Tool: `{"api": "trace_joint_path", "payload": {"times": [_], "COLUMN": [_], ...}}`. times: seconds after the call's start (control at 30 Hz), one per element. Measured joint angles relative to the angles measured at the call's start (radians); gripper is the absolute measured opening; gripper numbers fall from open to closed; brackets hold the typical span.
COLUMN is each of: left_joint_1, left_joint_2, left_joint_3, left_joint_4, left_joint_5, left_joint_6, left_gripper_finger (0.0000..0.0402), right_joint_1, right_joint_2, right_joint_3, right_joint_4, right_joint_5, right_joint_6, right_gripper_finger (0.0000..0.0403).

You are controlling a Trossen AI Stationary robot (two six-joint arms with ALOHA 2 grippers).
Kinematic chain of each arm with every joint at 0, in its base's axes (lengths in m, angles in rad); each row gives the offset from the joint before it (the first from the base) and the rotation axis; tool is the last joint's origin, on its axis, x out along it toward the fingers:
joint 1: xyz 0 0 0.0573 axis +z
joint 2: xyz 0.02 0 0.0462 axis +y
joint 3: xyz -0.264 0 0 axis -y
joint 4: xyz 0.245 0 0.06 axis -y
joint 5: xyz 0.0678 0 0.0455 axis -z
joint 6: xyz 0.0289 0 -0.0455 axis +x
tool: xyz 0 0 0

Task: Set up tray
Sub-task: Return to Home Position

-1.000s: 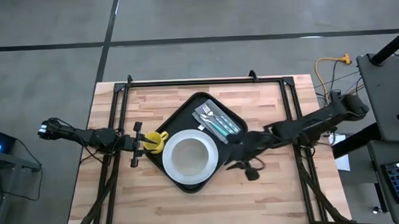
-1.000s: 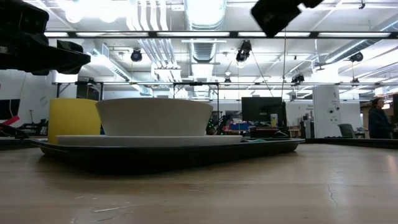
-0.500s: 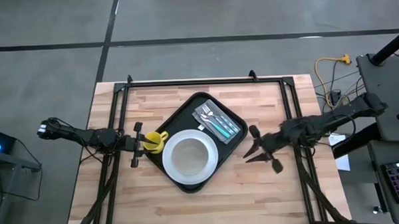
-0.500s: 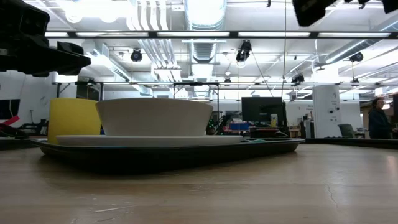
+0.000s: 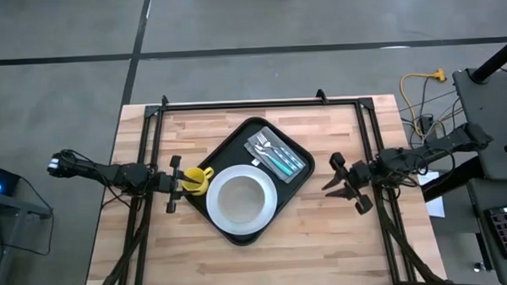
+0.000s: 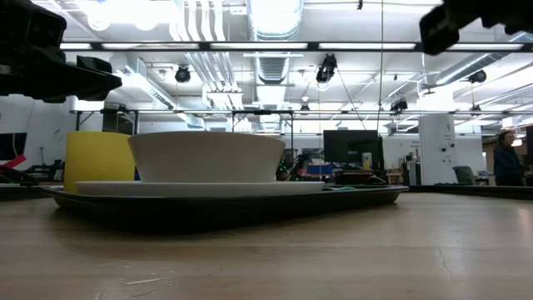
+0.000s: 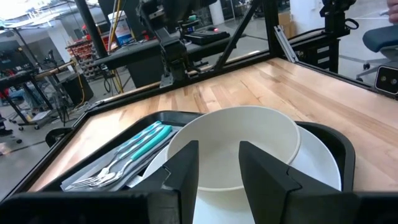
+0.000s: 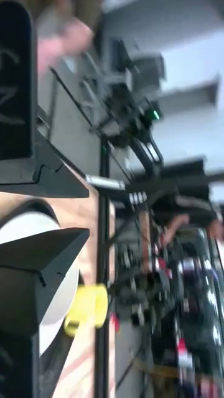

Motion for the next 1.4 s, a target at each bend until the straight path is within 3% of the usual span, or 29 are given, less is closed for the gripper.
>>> {"api": "trace_joint_path", "payload": {"times": [0.1, 0.33, 0.6, 1.07, 1.4], "left_joint_1": [0.000, 0.000, 0.000, 0.000, 0.000], "left_joint_2": [0.000, 0.000, 0.000, 0.000, 0.006], "left_joint_3": [0.000, 0.000, 0.000, 0.000, 0.000], "left_joint_4": [0.000, 0.000, 0.000, 0.000, 0.000], "left_joint_5": [0.000, 0.000, 0.000, 0.000, 0.000], "left_joint_6": [0.000, 0.000, 0.000, 0.000, 0.000], "left_gripper_finger": [0.0101, 0.0101, 0.0101, 0.0101, 0.0101], "right_joint_1": [0.000, 0.000, 0.000, 0.000, 0.000], "right_joint_2": [-0.056, -0.178, -0.338, -0.582, -0.583], "right_joint_3": [-0.040, -0.103, -0.137, -0.153, -0.149], "right_joint_4": [0.015, 0.016, 0.019, -0.135, -0.149], "right_joint_5": [0.061, 0.065, -0.079, -0.099, -0.323], "right_joint_6": [0.026, 0.025, 0.017, 0.003, 0.007], "right_gripper_finger": [0.0085, 0.0082, 0.0069, 0.0082, 0.0076]}}
